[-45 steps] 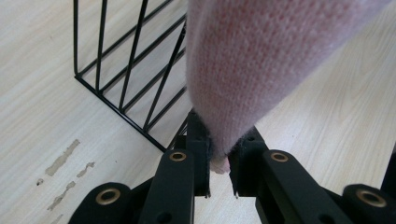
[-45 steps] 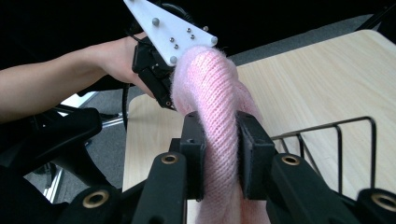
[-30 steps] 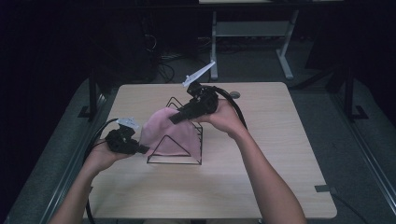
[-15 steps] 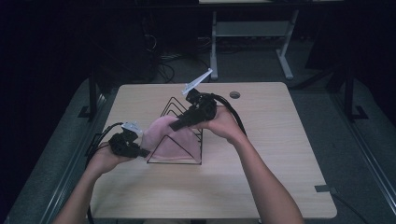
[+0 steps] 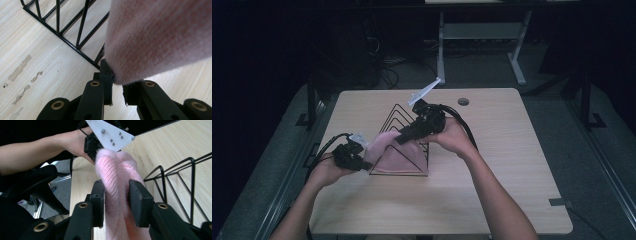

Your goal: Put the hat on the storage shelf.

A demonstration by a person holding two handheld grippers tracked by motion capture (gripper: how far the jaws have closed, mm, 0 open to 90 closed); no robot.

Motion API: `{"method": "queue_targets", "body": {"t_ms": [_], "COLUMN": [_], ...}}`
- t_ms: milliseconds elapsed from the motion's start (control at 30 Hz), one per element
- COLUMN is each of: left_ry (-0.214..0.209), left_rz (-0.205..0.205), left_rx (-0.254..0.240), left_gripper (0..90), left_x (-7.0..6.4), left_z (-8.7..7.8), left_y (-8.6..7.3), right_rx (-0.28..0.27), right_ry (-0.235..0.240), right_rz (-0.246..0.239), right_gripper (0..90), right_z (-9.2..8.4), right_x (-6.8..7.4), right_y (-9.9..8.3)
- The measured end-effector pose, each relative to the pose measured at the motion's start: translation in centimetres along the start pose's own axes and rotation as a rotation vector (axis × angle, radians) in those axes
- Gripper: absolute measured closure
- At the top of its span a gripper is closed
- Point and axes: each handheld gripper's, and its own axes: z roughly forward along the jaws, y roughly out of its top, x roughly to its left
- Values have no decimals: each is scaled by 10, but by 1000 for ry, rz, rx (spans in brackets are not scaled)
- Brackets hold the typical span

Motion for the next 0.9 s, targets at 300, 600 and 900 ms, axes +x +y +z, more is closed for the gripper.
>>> {"method": "queue_targets", "body": {"t_ms": [300, 600, 900], "left_ry": [-7, 9, 8], "left_rz": [-9, 19, 33], "left_rx": [11, 24, 45], "left_gripper": [730, 835, 835], "left_x": [2, 1, 2], "left_z": [-1, 1, 7], "left_y": [-3, -1, 0], "right_rx": [2, -6, -2], "right_ry": [-16, -19, -3], "right_rz": [-28, -23, -13], "right_gripper": [807, 818, 818], "right_z": [5, 3, 7], "right_x": [1, 2, 0], "right_y": [-6, -6, -10]}}
